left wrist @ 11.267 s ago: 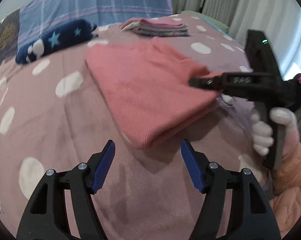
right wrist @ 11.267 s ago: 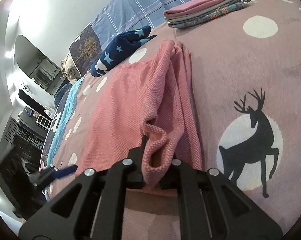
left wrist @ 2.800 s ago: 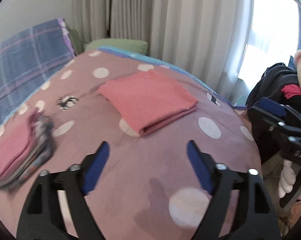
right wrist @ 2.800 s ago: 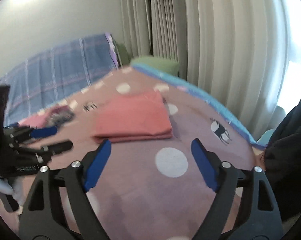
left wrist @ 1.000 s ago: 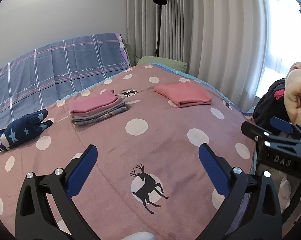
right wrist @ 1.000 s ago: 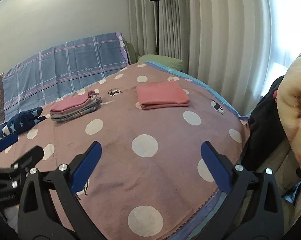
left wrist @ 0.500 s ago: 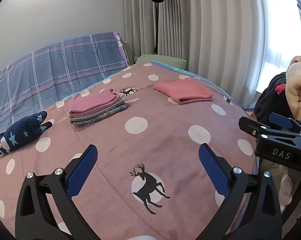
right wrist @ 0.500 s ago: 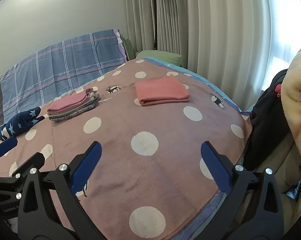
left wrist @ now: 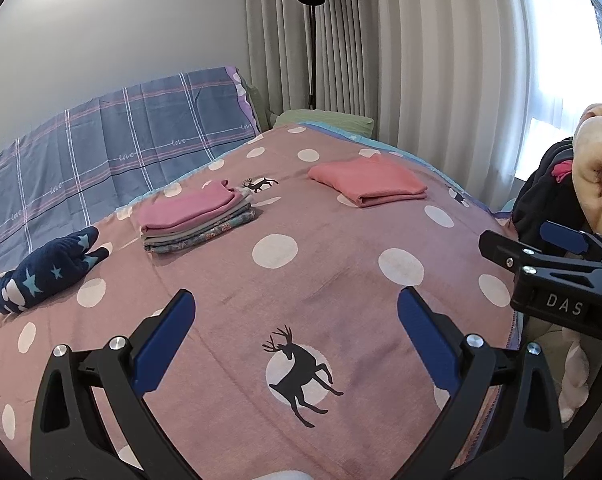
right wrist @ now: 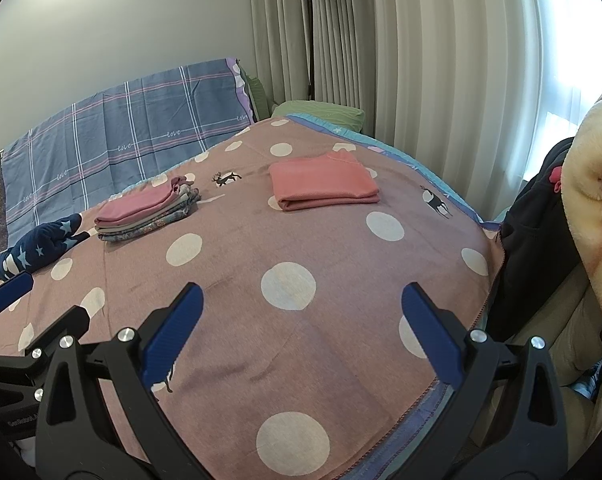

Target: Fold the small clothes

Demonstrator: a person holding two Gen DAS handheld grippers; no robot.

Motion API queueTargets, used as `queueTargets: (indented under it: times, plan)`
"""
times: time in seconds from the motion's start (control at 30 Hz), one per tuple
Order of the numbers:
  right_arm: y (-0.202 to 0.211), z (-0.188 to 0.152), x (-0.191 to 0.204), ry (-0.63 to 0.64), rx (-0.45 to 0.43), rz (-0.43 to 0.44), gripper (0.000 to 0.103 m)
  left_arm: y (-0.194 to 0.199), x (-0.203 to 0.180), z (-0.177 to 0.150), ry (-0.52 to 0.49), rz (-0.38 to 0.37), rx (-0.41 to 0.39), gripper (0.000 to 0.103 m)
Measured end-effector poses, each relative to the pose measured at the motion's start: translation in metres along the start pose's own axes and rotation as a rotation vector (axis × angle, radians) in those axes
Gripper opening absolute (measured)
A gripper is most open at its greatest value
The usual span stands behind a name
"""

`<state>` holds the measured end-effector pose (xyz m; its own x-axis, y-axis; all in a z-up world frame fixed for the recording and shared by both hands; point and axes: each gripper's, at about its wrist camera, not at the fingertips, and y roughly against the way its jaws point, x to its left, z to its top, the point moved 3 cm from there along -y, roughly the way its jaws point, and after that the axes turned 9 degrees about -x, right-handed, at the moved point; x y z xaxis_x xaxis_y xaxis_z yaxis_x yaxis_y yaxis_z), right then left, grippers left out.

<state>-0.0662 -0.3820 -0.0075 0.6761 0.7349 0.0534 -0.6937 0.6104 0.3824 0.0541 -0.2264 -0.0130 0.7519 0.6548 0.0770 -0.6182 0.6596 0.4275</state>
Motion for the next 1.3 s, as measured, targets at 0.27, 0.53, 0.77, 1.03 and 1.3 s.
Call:
queueTargets:
  times: [0.27,0.53,0.77,1.03,1.3]
  plan:
    - [-0.0002,-0.0045,0.0029,0.008,-0.001,0.004,0.101,0.0007,0.0002,0.0001,-0.003,0.011,0.001,0.101]
    - [0.0009,-0.0045,0.0048,0.009,0.0,0.006,0.101,0.0009,0.0015,0.0,-0.001,0.016,0.001,0.101]
    - [0.0012,-0.0052,0.0061,0.01,0.002,0.007,0.101,0.0008,0.0015,0.0001,-0.002,0.014,-0.002,0.101]
    - [0.0005,-0.0056,0.0064,0.011,0.002,0.008,0.101,-0.0009,0.0011,-0.0002,-0.003,0.014,0.001,0.101]
    - [-0.0014,-0.0063,0.0056,0.012,0.007,0.009,0.101,-0.0024,-0.0001,-0.0011,-0.003,0.015,0.008,0.101]
